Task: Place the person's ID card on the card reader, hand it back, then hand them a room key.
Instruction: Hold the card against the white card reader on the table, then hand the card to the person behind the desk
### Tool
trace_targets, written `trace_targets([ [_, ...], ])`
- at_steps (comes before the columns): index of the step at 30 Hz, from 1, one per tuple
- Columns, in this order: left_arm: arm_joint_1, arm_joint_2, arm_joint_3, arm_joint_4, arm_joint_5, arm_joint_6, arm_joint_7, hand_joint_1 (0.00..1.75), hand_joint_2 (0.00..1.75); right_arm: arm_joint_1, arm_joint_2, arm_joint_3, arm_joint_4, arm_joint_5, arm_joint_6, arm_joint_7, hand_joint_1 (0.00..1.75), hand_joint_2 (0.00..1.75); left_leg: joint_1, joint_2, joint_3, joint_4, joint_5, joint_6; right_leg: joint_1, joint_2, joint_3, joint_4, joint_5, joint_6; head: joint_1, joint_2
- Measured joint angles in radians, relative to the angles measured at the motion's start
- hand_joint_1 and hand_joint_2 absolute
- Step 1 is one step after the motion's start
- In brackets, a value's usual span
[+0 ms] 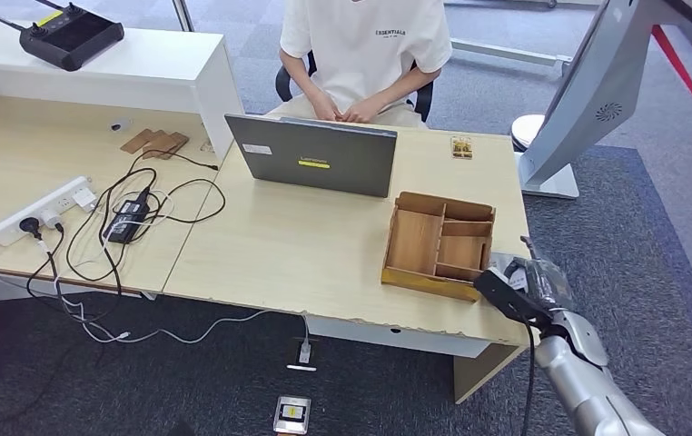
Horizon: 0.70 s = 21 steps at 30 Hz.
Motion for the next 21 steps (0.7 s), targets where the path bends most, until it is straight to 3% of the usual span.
trace_targets([
  [9,0.004,-0.001,0.002,0.000,0.007,0.006,-0.007,0.00,0.00,-0.061,0.025,-0.039,-0.070,-0.153,-0.007,-0.033,1.72,1.75,0.000,-0.001,-0.002,0.000,0.000,0.000,0.000,0.000,-0.002,0.001,0.001,0.000,0.000,0.000],
  [21,-0.007,-0.007,0.002,0.000,-0.025,-0.005,0.006,0.00,0.00,-0.093,0.058,-0.059,-0.159,-0.194,-0.021,-0.030,1.74,1.75,0.000,0.000,-0.002,0.000,0.000,0.000,0.000,0.000,-0.002,0.001,0.000,0.000,0.000,0.000],
])
